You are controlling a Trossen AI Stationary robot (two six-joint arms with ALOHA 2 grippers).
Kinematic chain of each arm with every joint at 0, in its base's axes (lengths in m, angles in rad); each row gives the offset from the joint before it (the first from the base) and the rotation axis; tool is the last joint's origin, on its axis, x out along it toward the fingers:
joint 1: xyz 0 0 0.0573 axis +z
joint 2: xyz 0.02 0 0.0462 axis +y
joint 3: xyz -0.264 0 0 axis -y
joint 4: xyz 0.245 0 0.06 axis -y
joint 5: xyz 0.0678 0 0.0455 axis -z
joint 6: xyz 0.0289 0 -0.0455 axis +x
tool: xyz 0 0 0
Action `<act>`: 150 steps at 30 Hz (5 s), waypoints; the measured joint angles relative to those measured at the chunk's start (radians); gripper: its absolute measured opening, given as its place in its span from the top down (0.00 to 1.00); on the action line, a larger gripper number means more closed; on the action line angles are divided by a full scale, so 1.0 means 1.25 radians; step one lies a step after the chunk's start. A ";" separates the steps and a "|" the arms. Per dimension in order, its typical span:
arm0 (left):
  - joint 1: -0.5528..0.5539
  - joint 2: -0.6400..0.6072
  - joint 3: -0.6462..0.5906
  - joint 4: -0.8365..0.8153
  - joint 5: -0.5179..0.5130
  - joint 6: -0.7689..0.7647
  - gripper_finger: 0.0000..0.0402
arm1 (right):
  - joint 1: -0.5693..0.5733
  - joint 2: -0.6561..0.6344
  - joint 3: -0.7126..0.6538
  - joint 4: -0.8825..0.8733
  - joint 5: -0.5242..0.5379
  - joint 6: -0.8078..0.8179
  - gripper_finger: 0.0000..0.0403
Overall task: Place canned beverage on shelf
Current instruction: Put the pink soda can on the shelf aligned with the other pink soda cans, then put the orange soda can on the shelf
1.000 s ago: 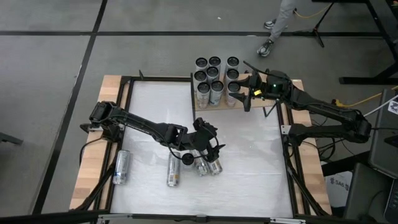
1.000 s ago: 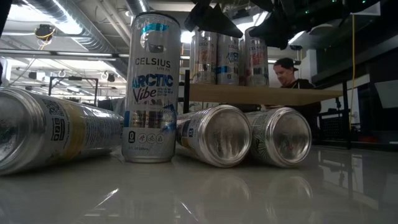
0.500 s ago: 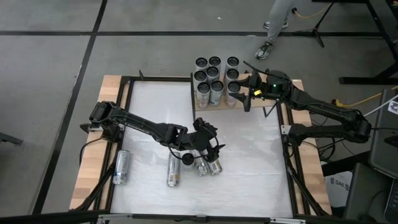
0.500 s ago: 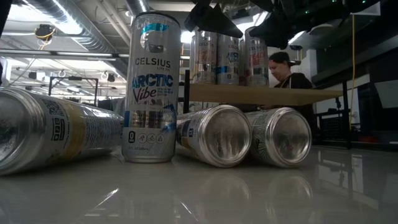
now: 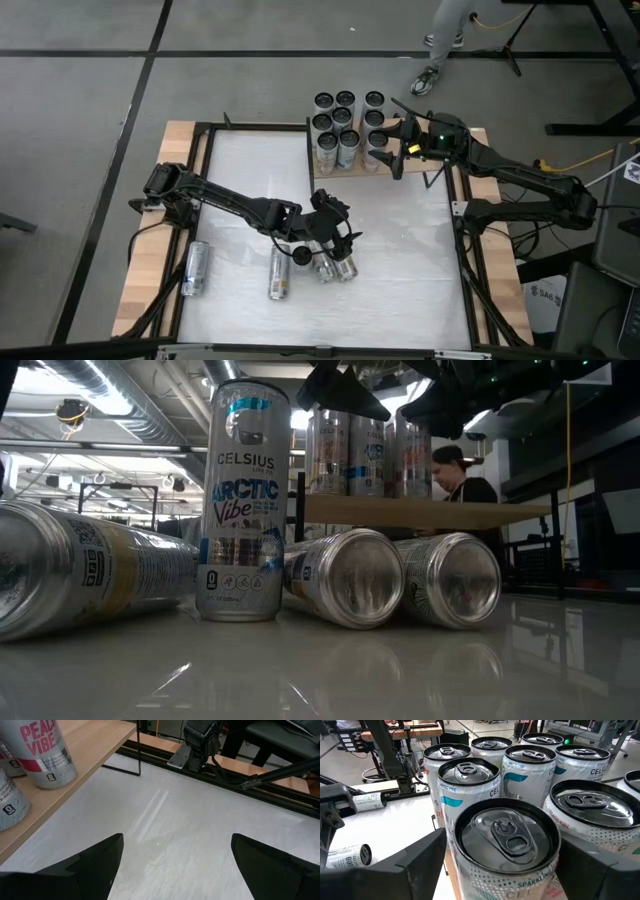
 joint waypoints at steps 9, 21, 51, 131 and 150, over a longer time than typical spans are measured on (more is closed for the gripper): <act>0.000 0.000 0.000 0.000 0.000 0.000 0.09 | 0.000 -0.003 0.000 0.000 0.000 0.000 0.21; 0.000 0.000 0.000 0.000 0.000 0.000 0.09 | 0.000 -0.066 0.000 0.001 0.000 0.001 0.21; 0.000 -0.006 0.021 -0.001 0.002 0.002 0.09 | 0.208 -0.163 -0.001 0.002 -0.029 0.064 0.21; -0.280 -0.007 -0.229 -0.470 0.170 -1.198 0.09 | 0.514 -0.011 -0.001 0.000 -0.027 0.168 0.21; -0.280 -0.007 -0.301 -0.363 0.168 -1.150 0.21 | 0.514 -0.011 -0.001 0.000 -0.027 0.168 0.21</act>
